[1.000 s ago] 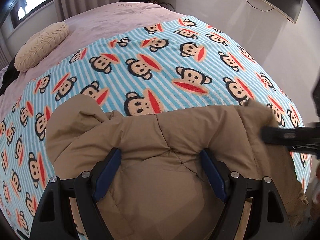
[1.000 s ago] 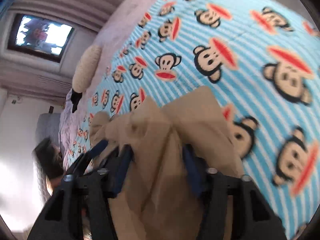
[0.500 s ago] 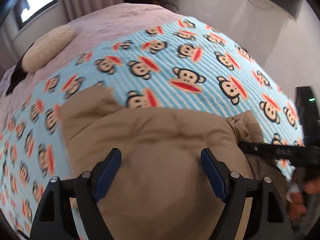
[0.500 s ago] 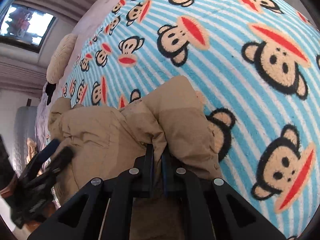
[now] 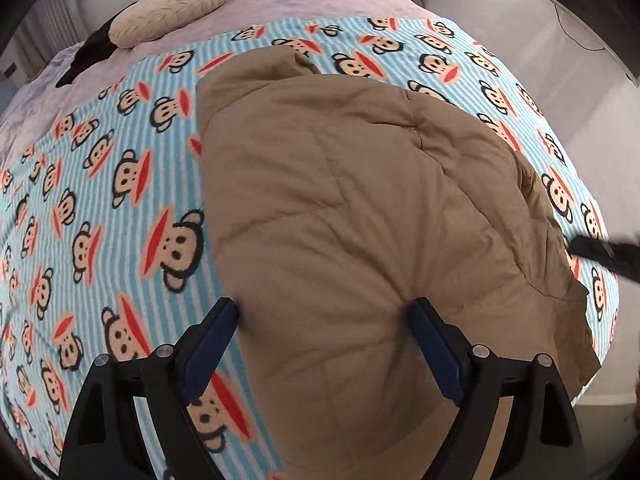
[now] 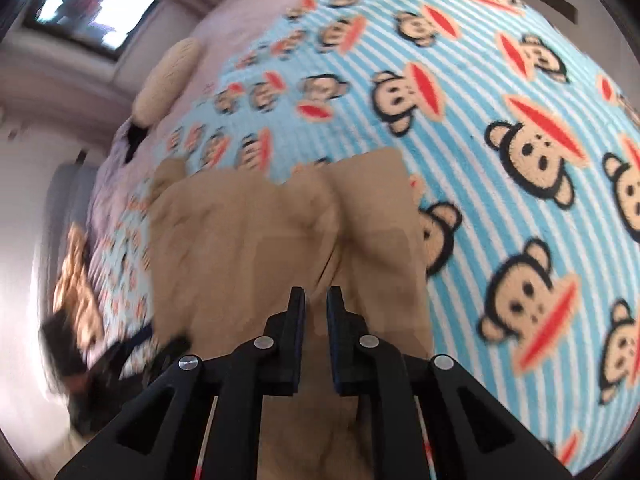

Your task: Fold large clothes

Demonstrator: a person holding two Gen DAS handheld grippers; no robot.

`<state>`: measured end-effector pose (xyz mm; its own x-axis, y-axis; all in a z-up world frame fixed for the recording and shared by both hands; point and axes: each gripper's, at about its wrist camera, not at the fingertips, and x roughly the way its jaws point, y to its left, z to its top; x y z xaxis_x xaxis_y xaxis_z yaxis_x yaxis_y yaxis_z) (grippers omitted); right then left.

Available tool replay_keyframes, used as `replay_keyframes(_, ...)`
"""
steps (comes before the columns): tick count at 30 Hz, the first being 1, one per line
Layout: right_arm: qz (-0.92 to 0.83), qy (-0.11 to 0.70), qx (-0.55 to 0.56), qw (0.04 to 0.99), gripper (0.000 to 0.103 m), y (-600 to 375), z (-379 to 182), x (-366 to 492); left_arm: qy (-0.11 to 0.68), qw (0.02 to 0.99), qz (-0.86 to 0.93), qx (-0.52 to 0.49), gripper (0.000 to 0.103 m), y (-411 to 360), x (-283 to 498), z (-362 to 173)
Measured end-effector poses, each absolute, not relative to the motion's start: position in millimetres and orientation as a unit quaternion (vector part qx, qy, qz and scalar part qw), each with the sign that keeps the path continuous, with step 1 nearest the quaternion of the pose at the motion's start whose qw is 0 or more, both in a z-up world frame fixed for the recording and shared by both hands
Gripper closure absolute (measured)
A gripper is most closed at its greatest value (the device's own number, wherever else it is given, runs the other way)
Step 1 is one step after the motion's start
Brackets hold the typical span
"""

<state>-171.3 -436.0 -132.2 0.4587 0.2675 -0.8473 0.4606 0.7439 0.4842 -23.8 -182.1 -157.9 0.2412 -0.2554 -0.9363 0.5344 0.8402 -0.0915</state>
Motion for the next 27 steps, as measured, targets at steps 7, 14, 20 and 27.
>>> replay_keyframes(7,-0.071,0.582,0.321,0.744,0.091,-393,-157,-216,0.568,0.775,-0.25,0.119,0.014,-168,-32,-144)
replay_keyframes(14,-0.127,0.575,0.315,0.744,0.091,-380,-154,-221,0.569,0.772,-0.255,0.124,0.014,-146,-45,-133)
replay_keyframes(20,-0.182,0.527,0.314,0.768,0.091,-363,-115,-233,0.566,0.775,-0.252,0.122,0.014,-119,-50,-120)
replay_keyframes(27,-0.183,0.525,0.318,0.768,0.087,-337,-101,-238,0.573,0.771,-0.251,0.118,0.014,-96,-55,-121)
